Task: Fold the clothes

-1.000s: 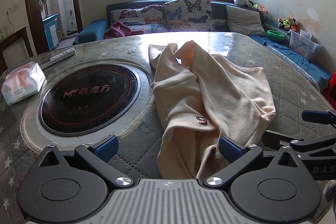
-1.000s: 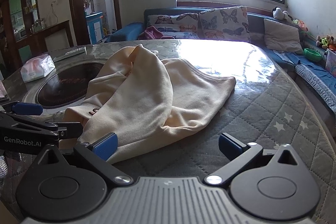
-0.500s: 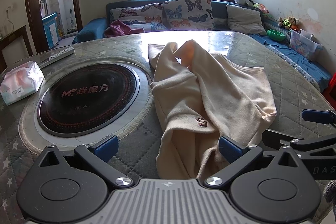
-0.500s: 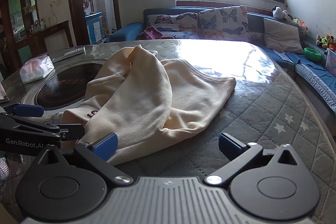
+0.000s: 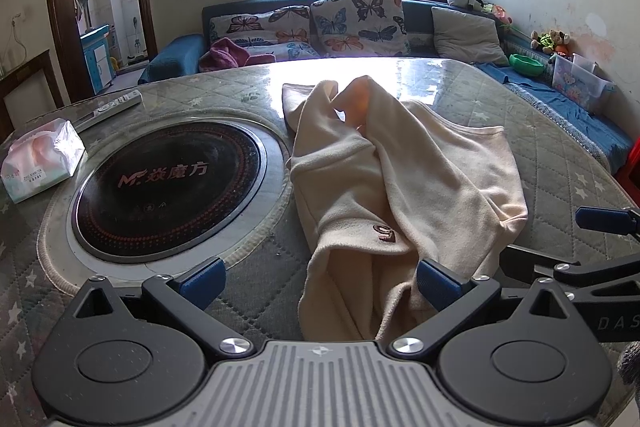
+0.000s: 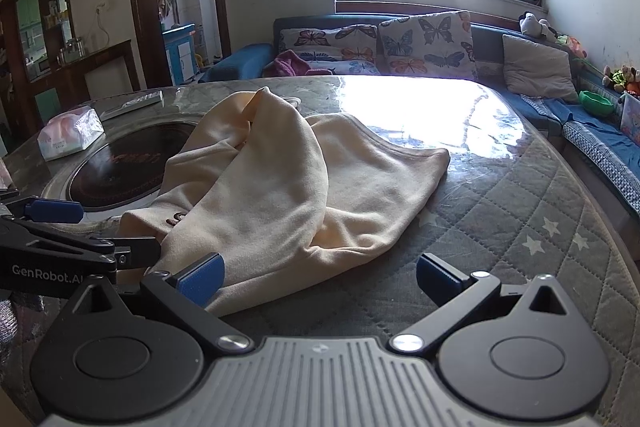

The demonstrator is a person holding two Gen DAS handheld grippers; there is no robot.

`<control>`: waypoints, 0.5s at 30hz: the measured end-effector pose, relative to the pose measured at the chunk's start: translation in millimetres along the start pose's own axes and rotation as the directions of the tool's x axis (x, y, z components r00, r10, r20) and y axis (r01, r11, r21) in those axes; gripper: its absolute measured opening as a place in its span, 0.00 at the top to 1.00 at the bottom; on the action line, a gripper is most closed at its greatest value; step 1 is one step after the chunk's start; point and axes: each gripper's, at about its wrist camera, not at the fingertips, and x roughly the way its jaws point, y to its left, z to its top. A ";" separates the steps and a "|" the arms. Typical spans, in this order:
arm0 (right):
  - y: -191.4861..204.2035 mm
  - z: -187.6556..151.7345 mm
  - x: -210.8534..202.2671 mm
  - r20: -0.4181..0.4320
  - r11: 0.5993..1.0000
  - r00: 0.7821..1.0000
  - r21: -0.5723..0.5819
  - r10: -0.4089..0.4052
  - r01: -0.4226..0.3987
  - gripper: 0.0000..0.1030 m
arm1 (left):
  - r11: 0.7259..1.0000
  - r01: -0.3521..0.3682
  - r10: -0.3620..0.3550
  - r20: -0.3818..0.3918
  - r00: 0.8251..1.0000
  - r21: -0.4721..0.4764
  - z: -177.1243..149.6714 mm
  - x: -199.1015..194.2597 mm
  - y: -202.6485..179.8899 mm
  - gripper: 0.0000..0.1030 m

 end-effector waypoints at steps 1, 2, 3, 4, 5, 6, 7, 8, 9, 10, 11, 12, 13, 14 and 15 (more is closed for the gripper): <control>0.0 0.2 0.2 0.000 1.000 1.000 0.000 0.000 0.000 0.00 | 1.000 0.000 0.000 0.000 1.000 0.001 0.3 0.1 -0.1 0.00; 0.1 0.5 0.4 0.000 1.000 1.000 0.000 0.001 -0.001 0.00 | 1.000 -0.001 0.001 0.000 1.000 0.002 0.7 0.2 -0.3 0.00; 0.2 0.7 0.6 0.000 1.000 1.000 -0.001 0.001 -0.001 0.00 | 1.000 -0.001 0.001 0.000 1.000 0.002 1.2 0.3 -0.5 0.00; 0.3 0.9 0.8 0.000 1.000 1.000 -0.001 0.001 -0.001 0.00 | 1.000 -0.002 0.002 0.000 1.000 0.003 1.5 0.3 -0.6 0.00; 0.2 1.3 1.0 0.000 1.000 1.000 -0.001 0.001 -0.001 0.00 | 1.000 -0.002 0.002 0.001 1.000 0.004 1.9 0.3 -0.7 0.00; 0.1 1.7 1.1 0.001 1.000 1.000 -0.001 0.001 -0.001 0.00 | 1.000 -0.002 0.002 0.001 1.000 0.003 2.3 0.3 -0.5 0.00; 0.0 2.1 1.2 0.001 1.000 1.000 -0.001 0.001 -0.001 0.00 | 1.000 -0.002 0.002 0.001 1.000 0.003 2.8 0.6 -0.4 0.00; -0.1 2.5 1.4 0.001 1.000 1.000 -0.001 0.001 -0.001 0.00 | 1.000 -0.002 0.002 0.001 1.000 0.004 3.3 0.8 -0.4 0.00; -0.2 3.0 1.7 0.001 1.000 1.000 -0.001 0.002 -0.002 0.00 | 1.000 -0.002 0.002 0.001 1.000 0.005 3.9 1.1 -0.5 0.00; -0.2 3.5 2.1 0.001 1.000 1.000 -0.002 0.002 -0.002 0.00 | 1.000 -0.002 0.002 0.001 1.000 0.005 4.5 1.5 -0.5 0.00; -0.1 4.1 2.5 0.001 1.000 1.000 -0.002 0.003 -0.003 0.00 | 1.000 -0.003 0.003 0.001 1.000 0.005 5.2 2.1 -0.6 0.00; -0.1 4.7 2.8 0.001 1.000 1.000 -0.003 0.003 -0.003 0.00 | 1.000 -0.003 0.003 0.001 1.000 0.005 5.8 2.7 -0.5 0.00; -0.1 5.3 3.0 0.001 1.000 1.000 -0.005 0.002 -0.002 0.00 | 1.000 -0.003 0.003 0.001 1.000 0.005 6.5 3.2 -0.3 0.00; -0.1 5.9 3.5 0.001 1.000 1.000 -0.006 0.003 -0.003 0.00 | 1.000 -0.003 0.003 0.002 1.000 0.005 7.3 3.6 0.0 0.00; 0.0 6.7 4.0 0.001 1.000 1.000 -0.006 0.003 -0.003 0.00 | 1.000 -0.003 0.003 0.002 1.000 0.004 7.9 4.0 0.5 0.00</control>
